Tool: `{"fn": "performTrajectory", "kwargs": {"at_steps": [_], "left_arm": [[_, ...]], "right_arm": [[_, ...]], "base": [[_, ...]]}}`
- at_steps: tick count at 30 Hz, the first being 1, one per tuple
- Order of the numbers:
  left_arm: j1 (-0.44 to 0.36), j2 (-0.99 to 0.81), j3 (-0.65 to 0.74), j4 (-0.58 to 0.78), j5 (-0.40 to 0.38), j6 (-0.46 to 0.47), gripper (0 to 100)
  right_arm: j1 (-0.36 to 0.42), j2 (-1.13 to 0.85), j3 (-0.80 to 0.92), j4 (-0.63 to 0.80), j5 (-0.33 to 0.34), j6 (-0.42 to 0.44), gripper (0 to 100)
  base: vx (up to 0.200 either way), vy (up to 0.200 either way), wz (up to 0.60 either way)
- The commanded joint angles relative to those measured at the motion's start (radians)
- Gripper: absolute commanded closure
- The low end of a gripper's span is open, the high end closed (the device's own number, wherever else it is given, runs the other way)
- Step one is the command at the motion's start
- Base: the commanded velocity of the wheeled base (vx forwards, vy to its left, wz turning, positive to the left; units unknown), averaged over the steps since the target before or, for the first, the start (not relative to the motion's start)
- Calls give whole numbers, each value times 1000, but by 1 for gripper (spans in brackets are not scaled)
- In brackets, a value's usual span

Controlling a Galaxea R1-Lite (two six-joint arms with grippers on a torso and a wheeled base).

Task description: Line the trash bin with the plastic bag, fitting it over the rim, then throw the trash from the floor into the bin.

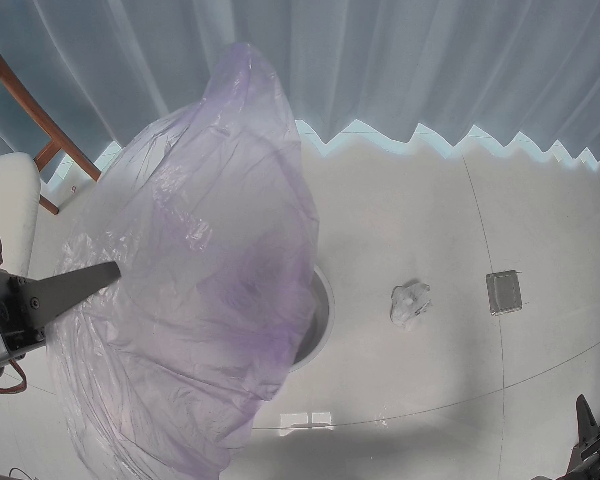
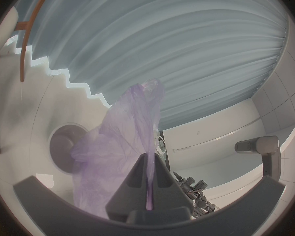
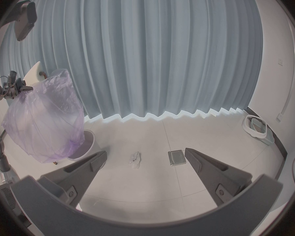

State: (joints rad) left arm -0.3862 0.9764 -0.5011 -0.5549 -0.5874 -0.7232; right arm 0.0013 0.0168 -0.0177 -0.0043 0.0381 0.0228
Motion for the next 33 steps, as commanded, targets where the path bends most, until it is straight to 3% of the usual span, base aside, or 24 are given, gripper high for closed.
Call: {"fn": "performTrajectory", "kwargs": {"at_steps": [1,22,29,33], "left_arm": [[32,39,3,0,0,1,100],[147,107,-13,-10,1,13,100],[142,246,-19,-76,1,113,100],[110,300,-33,-114,1,113,100]], "right_arm": [[0,-17,18,0,0,0,0],[0,-17,18,0,0,-3,0],[0,-17,18,0,0,-3,0],[0,-17,18,0,0,-1,0]], "base": [[0,0,0],[0,0,0],[0,0,0],[0,0,0]]}}
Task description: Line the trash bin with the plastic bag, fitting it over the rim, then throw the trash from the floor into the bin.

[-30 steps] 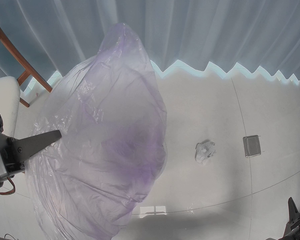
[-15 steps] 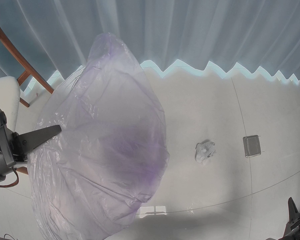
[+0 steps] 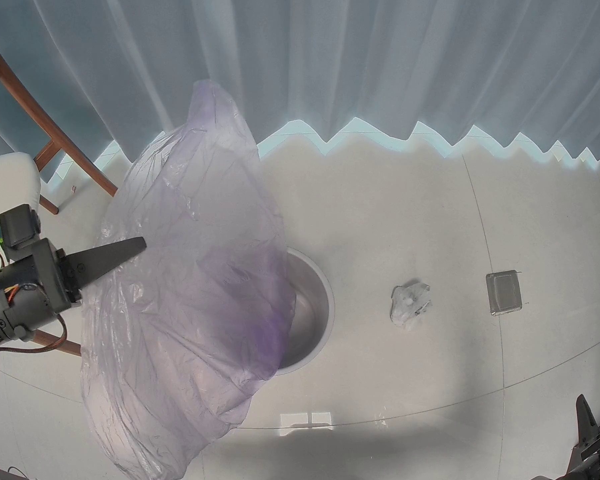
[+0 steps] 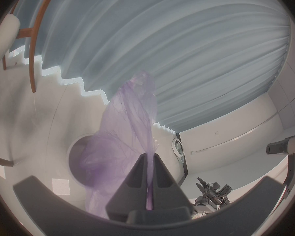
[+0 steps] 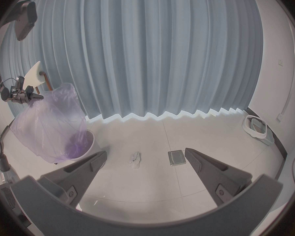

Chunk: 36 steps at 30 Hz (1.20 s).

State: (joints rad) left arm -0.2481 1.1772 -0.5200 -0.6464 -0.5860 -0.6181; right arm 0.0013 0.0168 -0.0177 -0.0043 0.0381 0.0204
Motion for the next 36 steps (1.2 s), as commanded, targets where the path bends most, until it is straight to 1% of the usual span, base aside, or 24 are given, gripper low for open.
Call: {"fn": "performTrajectory", "kwargs": {"at_steps": [1,7,11,14,16,17,20,21,22,26,30,31,32,33,34,35,36], "left_arm": [[-39,113,-17,-24,0,9,100],[-66,205,-72,-61,3,15,100],[-77,292,-156,-107,9,14,100],[-69,380,-264,-122,18,17,100],[-74,418,-324,-122,46,18,100],[-83,429,-345,-121,78,20,100],[-154,444,-351,-118,152,26,100],[-157,444,-351,-118,153,26,100],[-181,455,-351,-119,169,26,100],[-188,476,-357,-122,172,49,100],[-181,473,-345,-122,176,72,100],[-177,472,-339,-122,183,70,100],[-175,469,-337,-121,187,70,100],[-174,467,-333,-122,189,69,100],[-174,466,-327,-122,192,70,100],[-174,466,-324,-122,193,70,100],[-174,466,-318,-122,195,72,100]], "right_arm": [[0,-17,18,0,0,1,0],[0,-17,18,0,0,1,0],[0,-17,18,0,0,1,0],[0,-17,18,0,0,1,0],[0,-17,18,3,0,3,0],[0,-17,15,9,0,-2,0],[0,-12,13,12,6,-20,0],[0,-12,13,12,8,-20,0],[0,-17,13,10,9,-23,0],[0,-17,16,4,-1,-48,0],[0,-17,16,0,0,-47,0],[2,20,-58,-65,0,-27,0],[9,111,-114,-138,-3,-4,0],[28,212,-145,-217,-6,18,0],[54,273,-154,-276,-10,39,0],[83,319,-168,-315,-3,69,0],[112,367,-189,-319,3,102,0]], "base": [[0,0,0],[0,0,0],[0,0,0],[0,0,0],[0,0,0],[0,0,0],[0,0,0],[0,0,0],[0,0,0],[0,0,0],[0,0,0],[0,0,0],[0,0,0],[0,0,0],[0,0,0],[0,0,0],[0,0,0]]}}
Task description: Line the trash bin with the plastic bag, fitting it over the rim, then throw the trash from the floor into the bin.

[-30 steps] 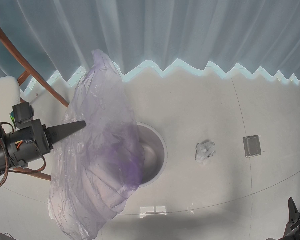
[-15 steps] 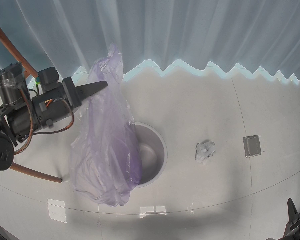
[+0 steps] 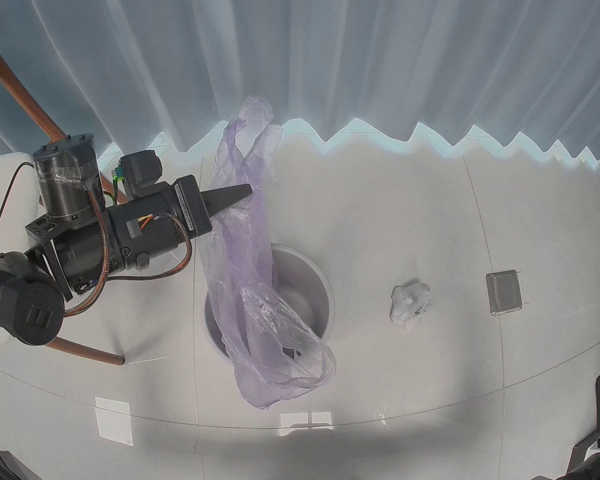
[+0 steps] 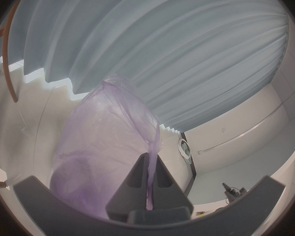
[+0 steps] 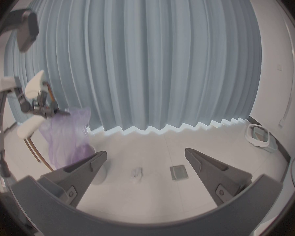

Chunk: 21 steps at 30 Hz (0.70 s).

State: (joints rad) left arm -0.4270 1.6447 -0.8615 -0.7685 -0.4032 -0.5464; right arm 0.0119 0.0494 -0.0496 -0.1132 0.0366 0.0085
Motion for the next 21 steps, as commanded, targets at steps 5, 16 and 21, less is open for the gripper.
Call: {"fn": "performTrajectory", "kwargs": {"at_steps": [5,16,21], "left_arm": [[2,-19,29,-18,12,2,100],[-2,-65,61,-38,27,0,100],[-6,-94,70,-23,12,-1,100]], "right_arm": [[168,555,-231,-192,14,361,0],[183,937,-262,-191,315,505,0],[330,1017,-246,-189,335,510,0]], "base": [[0,0,0],[0,0,0],[0,0,0]]}}
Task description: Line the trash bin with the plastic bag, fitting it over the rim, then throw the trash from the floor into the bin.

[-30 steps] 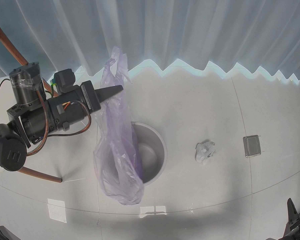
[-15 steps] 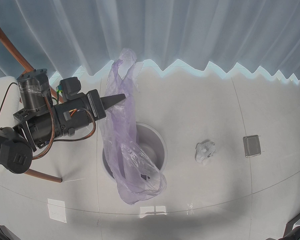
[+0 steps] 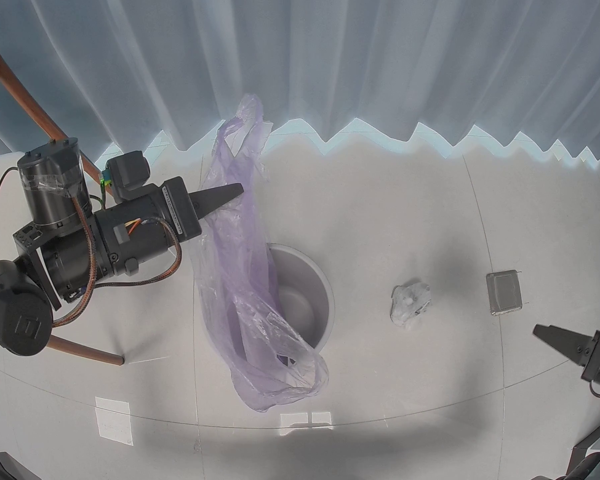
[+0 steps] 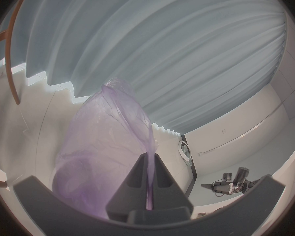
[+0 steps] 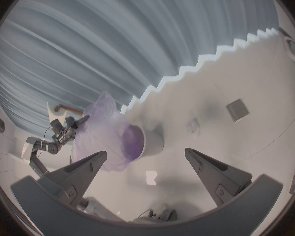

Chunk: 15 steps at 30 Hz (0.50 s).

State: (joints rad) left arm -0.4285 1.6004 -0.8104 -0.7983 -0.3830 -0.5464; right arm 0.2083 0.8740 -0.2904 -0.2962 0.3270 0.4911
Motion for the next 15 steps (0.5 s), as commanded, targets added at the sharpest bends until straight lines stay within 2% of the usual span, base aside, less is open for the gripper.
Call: {"fn": "performTrajectory", "kwargs": {"at_steps": [1,2,5,7,14,15], "left_arm": [[-4,-50,19,7,-8,-1,100],[-6,-42,11,7,-5,-3,100],[-4,-42,10,10,-2,-3,100],[-7,-42,8,14,-2,-1,100],[-55,-45,-41,36,-1,-4,100],[-56,-42,-53,45,1,-1,100]], "right_arm": [[134,192,-6,-6,44,27,0],[212,235,17,3,44,32,0],[315,309,45,8,46,32,0],[353,342,47,8,46,32,0],[381,503,-1,-14,49,21,0],[418,559,-44,-20,47,27,0]], "base": [[0,0,0],[200,0,0],[200,0,0],[200,0,0],[0,0,0],[0,0,0]]}}
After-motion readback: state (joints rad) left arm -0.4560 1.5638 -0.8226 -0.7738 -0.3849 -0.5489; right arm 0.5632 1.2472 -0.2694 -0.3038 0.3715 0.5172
